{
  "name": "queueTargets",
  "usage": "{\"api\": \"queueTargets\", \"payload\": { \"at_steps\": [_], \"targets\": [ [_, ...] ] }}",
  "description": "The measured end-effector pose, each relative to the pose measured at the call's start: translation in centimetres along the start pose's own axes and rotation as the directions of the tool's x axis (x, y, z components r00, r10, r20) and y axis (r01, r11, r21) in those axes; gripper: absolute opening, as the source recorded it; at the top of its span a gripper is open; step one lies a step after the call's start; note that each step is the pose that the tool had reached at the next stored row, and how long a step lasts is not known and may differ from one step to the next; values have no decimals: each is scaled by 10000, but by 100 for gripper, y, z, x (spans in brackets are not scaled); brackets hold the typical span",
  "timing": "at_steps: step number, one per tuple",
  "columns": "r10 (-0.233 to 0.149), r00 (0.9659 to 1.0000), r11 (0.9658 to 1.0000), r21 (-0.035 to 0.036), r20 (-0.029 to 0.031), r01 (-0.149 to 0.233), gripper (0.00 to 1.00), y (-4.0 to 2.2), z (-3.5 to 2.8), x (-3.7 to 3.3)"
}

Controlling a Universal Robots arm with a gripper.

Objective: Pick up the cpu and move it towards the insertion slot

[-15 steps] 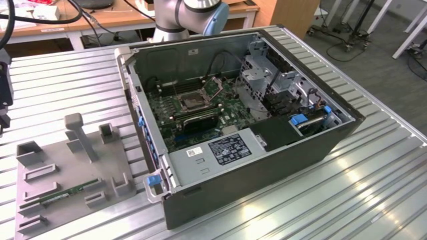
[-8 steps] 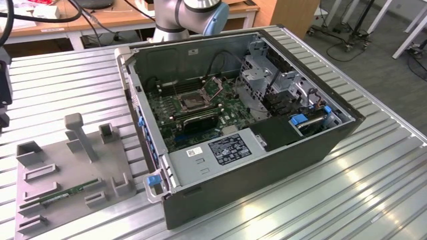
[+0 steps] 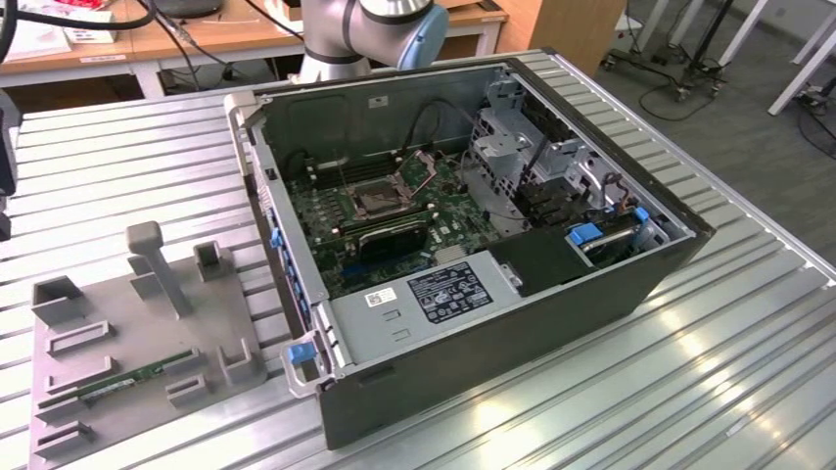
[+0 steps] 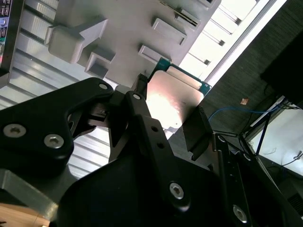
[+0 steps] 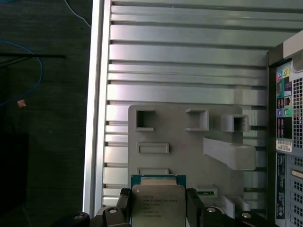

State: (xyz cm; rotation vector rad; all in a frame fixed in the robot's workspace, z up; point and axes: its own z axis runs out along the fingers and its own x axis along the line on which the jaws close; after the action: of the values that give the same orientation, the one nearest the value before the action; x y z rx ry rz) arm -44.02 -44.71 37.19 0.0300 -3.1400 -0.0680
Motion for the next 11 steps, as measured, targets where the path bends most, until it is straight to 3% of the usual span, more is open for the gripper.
{"api": "queueTargets", "payload": {
  "at_steps": [11],
  "targets": [
    [0,10000,10000,0,0,0,55,3,-78,0]
  ]
}}
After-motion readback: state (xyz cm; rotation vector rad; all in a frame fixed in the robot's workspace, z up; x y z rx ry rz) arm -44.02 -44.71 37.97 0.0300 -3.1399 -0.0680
